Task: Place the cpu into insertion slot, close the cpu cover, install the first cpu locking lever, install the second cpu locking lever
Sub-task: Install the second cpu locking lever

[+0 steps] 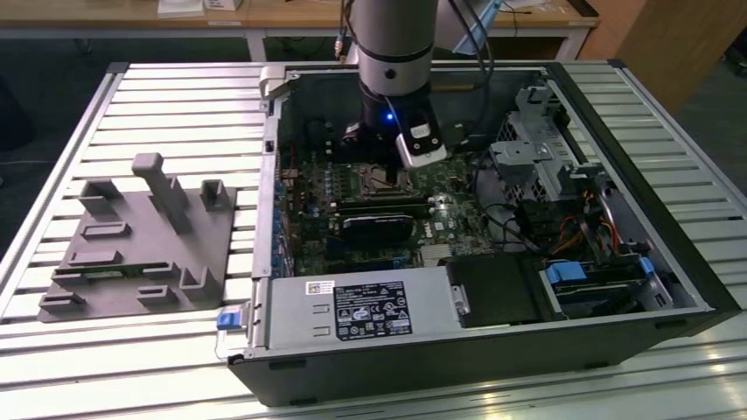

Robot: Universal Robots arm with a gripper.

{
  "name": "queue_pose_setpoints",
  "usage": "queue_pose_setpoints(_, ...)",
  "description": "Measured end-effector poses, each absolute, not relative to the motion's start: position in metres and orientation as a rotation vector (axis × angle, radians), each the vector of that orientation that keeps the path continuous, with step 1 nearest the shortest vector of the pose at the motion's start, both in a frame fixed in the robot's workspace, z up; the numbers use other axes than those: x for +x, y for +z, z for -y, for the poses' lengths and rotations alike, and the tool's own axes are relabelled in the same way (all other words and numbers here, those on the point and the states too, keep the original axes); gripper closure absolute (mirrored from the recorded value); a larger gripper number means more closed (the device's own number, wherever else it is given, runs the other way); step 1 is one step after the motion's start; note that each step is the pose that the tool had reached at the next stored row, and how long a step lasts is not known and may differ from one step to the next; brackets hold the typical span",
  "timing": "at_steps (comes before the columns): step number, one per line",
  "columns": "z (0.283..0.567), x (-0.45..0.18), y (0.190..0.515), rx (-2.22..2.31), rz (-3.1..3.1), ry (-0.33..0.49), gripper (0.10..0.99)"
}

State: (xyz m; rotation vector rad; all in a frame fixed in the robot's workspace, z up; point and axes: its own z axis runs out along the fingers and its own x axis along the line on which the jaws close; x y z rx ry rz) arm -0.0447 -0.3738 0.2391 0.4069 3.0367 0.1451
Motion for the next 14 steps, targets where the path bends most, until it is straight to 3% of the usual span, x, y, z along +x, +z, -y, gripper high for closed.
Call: queue_pose_setpoints(14, 0.3796, -0.0518, 0.2332, 0.350, -3.049, 0.163, 0.980)
